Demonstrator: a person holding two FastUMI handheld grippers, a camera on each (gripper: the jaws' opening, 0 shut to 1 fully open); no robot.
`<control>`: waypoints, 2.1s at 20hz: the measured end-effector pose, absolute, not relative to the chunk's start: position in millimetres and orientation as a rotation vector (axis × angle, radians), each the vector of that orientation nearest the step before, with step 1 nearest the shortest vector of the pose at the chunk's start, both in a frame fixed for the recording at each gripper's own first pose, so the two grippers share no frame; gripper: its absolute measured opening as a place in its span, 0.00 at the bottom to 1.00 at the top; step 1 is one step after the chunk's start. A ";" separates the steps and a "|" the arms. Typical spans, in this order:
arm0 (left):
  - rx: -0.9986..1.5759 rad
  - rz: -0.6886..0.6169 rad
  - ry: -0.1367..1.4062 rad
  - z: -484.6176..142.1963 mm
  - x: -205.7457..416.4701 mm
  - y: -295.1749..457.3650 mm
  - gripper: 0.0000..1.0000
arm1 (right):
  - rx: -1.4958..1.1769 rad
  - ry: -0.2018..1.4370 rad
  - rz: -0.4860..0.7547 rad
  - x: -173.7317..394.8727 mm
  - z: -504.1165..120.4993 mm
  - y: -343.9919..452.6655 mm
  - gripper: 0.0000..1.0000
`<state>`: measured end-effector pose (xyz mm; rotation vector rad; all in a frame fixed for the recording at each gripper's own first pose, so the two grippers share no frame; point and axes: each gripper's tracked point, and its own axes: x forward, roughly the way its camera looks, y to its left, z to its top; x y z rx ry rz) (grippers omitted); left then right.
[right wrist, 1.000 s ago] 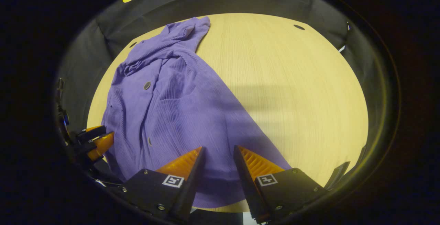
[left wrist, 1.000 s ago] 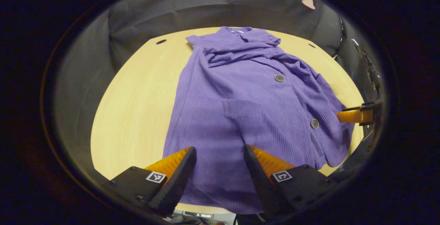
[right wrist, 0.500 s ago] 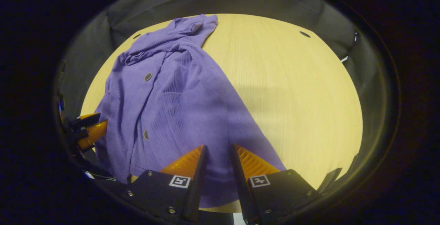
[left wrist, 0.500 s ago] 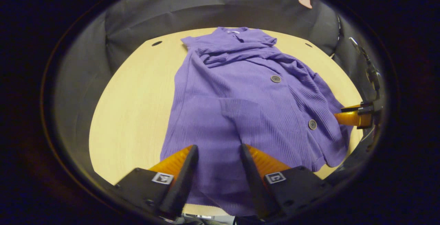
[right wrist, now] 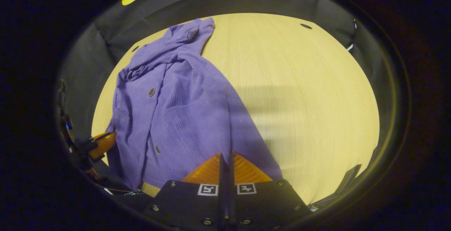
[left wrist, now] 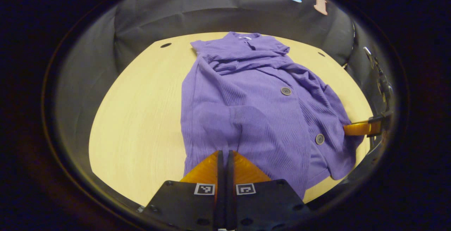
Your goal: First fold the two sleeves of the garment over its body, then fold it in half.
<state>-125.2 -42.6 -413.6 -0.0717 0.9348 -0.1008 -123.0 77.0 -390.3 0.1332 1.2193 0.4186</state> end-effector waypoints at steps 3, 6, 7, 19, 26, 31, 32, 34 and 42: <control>-0.087 -0.098 0.906 -397.6 -109.4 -39.3 0.07 | 0.186 1.216 0.436 -113.3 -377.6 89.1 0.04; -0.106 -0.105 0.869 -379.4 -85.9 -42.5 0.07 | 0.198 1.172 0.479 -96.4 -357.3 100.5 0.05; -0.115 -0.105 0.856 -373.5 -79.1 -42.9 0.07 | 0.206 1.155 0.490 -88.8 -349.9 104.8 0.04; -0.164 -0.102 0.721 -320.4 43.9 -40.3 0.07 | 0.364 0.930 0.515 60.5 -270.5 152.9 0.04; -0.218 -0.091 0.667 -307.1 121.2 -37.8 0.07 | 0.391 0.862 0.501 141.6 -255.5 168.3 0.04; -0.259 -0.070 0.624 -296.2 181.9 -25.3 0.07 | 0.431 0.812 0.477 196.8 -249.4 180.0 0.04; -0.272 -0.065 0.614 -294.2 195.7 -22.6 0.07 | 0.437 0.802 0.472 207.5 -249.0 183.4 0.04; -0.314 -0.052 0.597 -289.2 222.0 -18.0 0.07 | 0.439 0.781 0.464 227.3 -247.6 188.1 0.04; -0.291 -0.046 0.560 -311.0 307.5 -11.1 0.06 | 0.431 0.731 0.389 289.2 -274.7 200.5 0.04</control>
